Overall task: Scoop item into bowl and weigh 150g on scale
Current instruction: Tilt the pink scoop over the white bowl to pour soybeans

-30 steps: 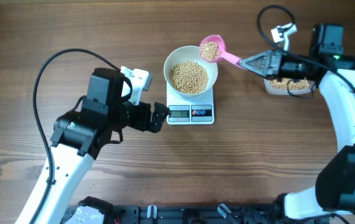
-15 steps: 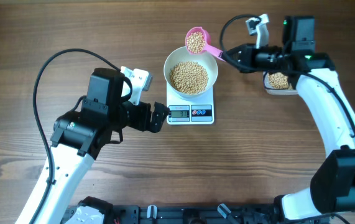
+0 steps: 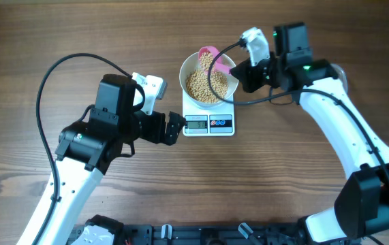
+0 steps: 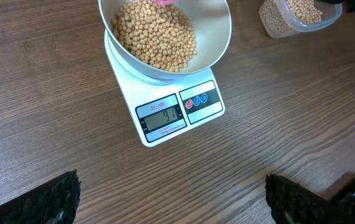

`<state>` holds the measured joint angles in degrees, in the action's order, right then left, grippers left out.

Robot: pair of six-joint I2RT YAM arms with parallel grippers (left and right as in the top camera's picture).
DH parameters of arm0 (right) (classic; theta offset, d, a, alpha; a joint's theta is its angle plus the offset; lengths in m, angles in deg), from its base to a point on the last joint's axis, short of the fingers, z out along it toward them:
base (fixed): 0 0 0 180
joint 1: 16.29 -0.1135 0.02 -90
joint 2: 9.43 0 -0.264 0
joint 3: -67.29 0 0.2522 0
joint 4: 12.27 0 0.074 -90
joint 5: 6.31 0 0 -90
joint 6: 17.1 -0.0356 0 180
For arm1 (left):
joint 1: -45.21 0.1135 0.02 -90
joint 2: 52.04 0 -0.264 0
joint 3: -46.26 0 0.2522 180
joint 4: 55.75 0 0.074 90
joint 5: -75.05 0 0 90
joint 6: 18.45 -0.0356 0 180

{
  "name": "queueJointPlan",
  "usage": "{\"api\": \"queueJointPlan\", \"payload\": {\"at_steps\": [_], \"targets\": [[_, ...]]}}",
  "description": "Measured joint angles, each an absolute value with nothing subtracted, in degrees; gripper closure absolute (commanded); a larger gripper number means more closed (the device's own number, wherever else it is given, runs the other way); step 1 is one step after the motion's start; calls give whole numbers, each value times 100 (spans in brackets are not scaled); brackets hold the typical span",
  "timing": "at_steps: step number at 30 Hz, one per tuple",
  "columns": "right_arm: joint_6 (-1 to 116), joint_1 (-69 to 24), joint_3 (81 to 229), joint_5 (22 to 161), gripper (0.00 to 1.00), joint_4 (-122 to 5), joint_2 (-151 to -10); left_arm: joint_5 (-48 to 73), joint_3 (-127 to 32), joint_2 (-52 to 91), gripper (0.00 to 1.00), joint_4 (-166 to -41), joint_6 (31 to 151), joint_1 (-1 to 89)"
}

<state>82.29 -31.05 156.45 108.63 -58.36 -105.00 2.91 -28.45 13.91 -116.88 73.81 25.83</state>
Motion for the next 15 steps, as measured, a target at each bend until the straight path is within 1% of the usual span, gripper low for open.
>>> {"api": "queueJointPlan", "payload": {"at_steps": [5,15], "targets": [[8613,-3390,15645,10061,96,-5856,-10448,289,-2845,1391,0,-11688,7381,2583],[9223,-3938,15645,9030,96,-5917,-10306,289,-2845,1391,0,-11688,7381,2583]]}}
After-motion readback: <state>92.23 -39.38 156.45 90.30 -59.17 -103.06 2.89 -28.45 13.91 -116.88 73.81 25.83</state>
